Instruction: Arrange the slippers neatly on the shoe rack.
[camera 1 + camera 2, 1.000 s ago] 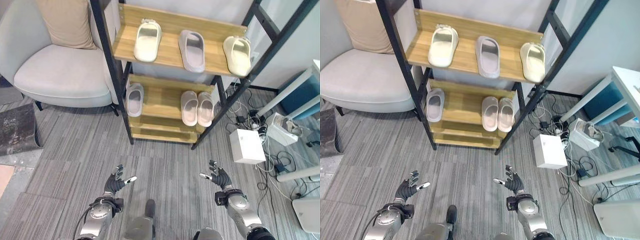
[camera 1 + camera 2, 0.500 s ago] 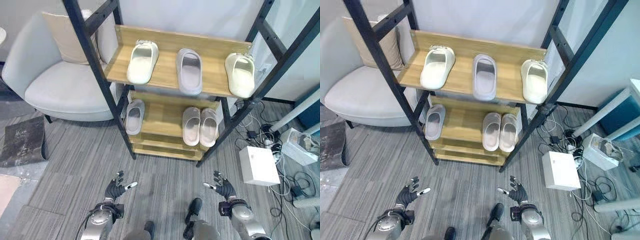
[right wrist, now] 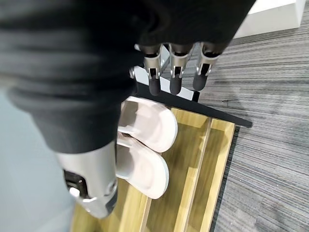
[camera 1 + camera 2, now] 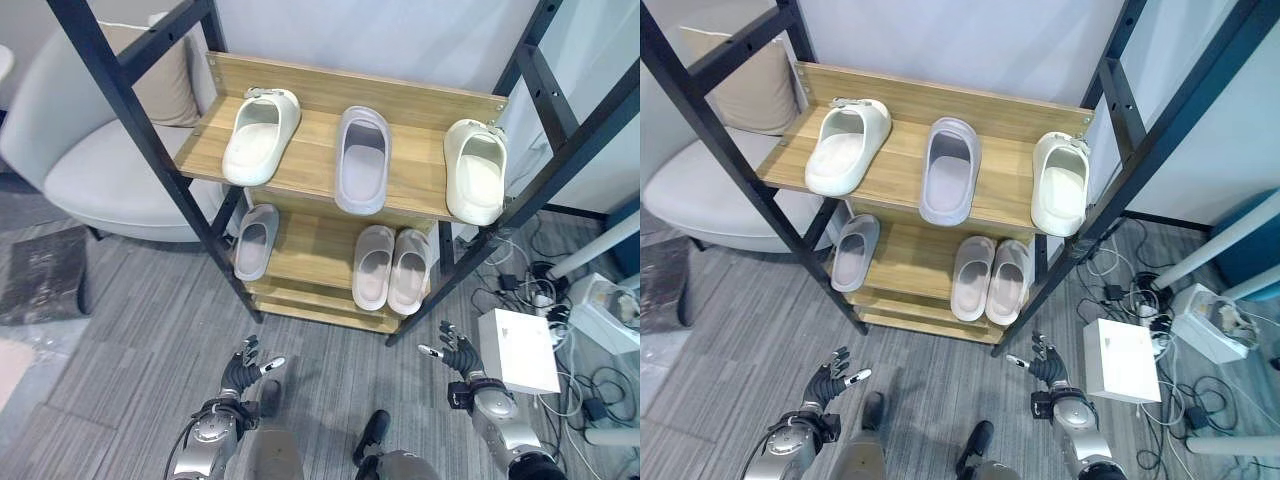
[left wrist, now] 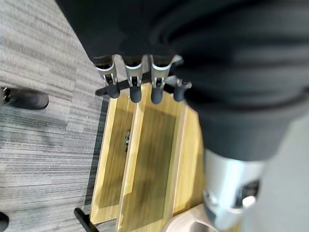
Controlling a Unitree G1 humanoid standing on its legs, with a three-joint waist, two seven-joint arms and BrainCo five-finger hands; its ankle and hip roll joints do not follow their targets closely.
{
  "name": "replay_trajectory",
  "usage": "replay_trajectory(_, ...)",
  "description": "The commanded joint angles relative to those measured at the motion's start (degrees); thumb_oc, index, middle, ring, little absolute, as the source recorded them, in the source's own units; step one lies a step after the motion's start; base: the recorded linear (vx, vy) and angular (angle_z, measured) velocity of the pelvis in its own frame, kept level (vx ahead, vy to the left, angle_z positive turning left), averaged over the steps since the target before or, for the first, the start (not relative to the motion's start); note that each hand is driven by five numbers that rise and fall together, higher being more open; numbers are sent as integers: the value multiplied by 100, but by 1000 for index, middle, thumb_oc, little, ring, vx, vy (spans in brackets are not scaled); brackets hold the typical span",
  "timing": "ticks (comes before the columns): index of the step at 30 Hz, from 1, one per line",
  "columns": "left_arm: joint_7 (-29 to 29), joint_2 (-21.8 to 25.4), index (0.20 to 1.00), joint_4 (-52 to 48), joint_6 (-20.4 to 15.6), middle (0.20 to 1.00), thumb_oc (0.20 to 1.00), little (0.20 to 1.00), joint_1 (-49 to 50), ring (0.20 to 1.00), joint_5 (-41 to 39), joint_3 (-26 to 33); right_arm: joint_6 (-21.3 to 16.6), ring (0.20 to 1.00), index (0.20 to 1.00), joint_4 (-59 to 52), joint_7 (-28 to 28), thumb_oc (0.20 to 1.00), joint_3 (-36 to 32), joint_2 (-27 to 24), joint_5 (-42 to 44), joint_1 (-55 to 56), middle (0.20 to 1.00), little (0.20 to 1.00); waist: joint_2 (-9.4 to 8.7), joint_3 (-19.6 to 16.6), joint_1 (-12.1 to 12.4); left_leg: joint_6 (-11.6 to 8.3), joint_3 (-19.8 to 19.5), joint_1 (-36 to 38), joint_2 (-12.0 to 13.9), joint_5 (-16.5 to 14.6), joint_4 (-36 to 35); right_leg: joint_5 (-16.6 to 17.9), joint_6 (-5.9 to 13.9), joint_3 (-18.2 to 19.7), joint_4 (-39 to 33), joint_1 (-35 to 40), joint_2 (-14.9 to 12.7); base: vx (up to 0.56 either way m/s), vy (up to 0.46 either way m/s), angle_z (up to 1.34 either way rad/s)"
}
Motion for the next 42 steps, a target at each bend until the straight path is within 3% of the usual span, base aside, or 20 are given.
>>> replay_trajectory(1, -33, 285, 1000, -247, -226, 1000, 1000, 1000, 45, 1000, 79, 17, -207, 1000, 1000, -181, -10, 1000, 70, -57, 61, 10, 1000, 1000, -154, -215, 87, 64, -100, 384, -350, 57, -197, -573, 691, -1, 5, 231, -334, 148, 206, -20)
replay_trajectory(5, -95, 277, 1000, -226, -210, 1000, 1000, 1000, 128, 1000, 29, 30, -156, 1000, 1000, -91, 19, 1000, 99, 33, 14, 43, 1000, 1000, -177, -333, 90, 169, 7, 599, -606, -122, -216, -489, 723, 95, 5, 335, -485, 81, 146, 19)
replay_trajectory(13, -78, 325, 1000, -162, -212, 1000, 1000, 1000, 98, 1000, 107, -55, -113, 1000, 1000, -252, -109, 1000, 334, -62, -693, -53, 1000, 1000, -252, -422, 162, 294, 43, 689, -771, -223, -303, -419, 810, 128, 35, 330, -575, 34, 88, 6)
replay_trajectory(14, -53, 376, 1000, -220, -220, 1000, 1000, 1000, 42, 1000, 197, -57, -98, 1000, 1000, -659, -135, 1000, 584, -301, -1457, -133, 1000, 1000, -288, -426, 217, 320, 16, 691, -797, -241, -309, -405, 829, 123, 42, 314, -581, 0, 0, 0)
replay_trajectory(15, -53, 376, 1000, -221, -220, 1000, 1000, 1000, 42, 1000, 197, -57, -97, 1000, 1000, -660, -135, 1000, 584, -301, -1457, -132, 1000, 1000, -288, -428, 216, 321, 15, 688, -797, -241, -308, -405, 829, 122, 42, 313, -581, 10, 45, -3)
replay_trajectory(16, -46, 449, 1000, -351, -259, 1000, 1000, 1000, 10, 1000, 322, -49, -137, 1000, 1000, -1331, -89, 1000, 830, -610, -2253, -187, 1000, 1000, -301, -401, 268, 331, 6, 717, -793, -286, -303, -404, 845, 141, 54, 320, -568, 0, 0, 0)
replay_trajectory(19, -58, 471, 1000, -391, -297, 1000, 1000, 1000, -26, 1000, 384, -27, -227, 1000, 1000, -2192, 121, 1000, 999, -862, -2640, -98, 1000, 1000, -339, -419, 245, 360, -13, 690, -824, -286, -293, -383, 860, 156, 62, 275, -582, -2, 24, 0)
replay_trajectory(25, 106, 318, 1000, -247, -337, 1000, 1000, 1000, -85, 1000, 561, 4, -623, 1000, 1000, -4552, 787, 1000, 1311, -1106, -2550, 185, 1000, 1000, -393, -478, 102, 388, 49, 759, -826, -349, -290, -390, 865, 247, 84, 241, -549, -4, 34, -9)
replay_trajectory(30, 196, 256, 1000, -238, -377, 1000, 1000, 1000, -42, 1000, 591, -12, -820, 1000, 1000, -5496, 869, 1000, 1361, -1214, -2354, 76, 1000, 1000, -384, -530, 37, 383, 102, 817, -817, -362, -313, -387, 865, 261, 70, 237, -522, -2, 19, -8)
replay_trajectory(35, 313, 220, 1000, -267, -460, 1000, 1000, 1000, 109, 1000, 514, -22, -1024, 1000, 1000, -6398, 389, 1000, 931, -1415, -2536, -329, 1000, 1000, -366, -605, -21, 370, 124, 850, -796, -354, -337, -384, 868, 273, 49, 237, -504, -1, 1, -1)
replay_trajectory(42, 464, 177, 1000, -232, -573, 1000, 1000, 1000, 267, 1000, 418, -231, -1071, 1000, 1000, -6475, -1013, 1000, 298, -1228, -3525, -1177, 1000, 1000, -299, -689, 10, 381, 140, 901, -795, -354, -383, -379, 877, 244, 30, 269, -497, -1, 4, -3)
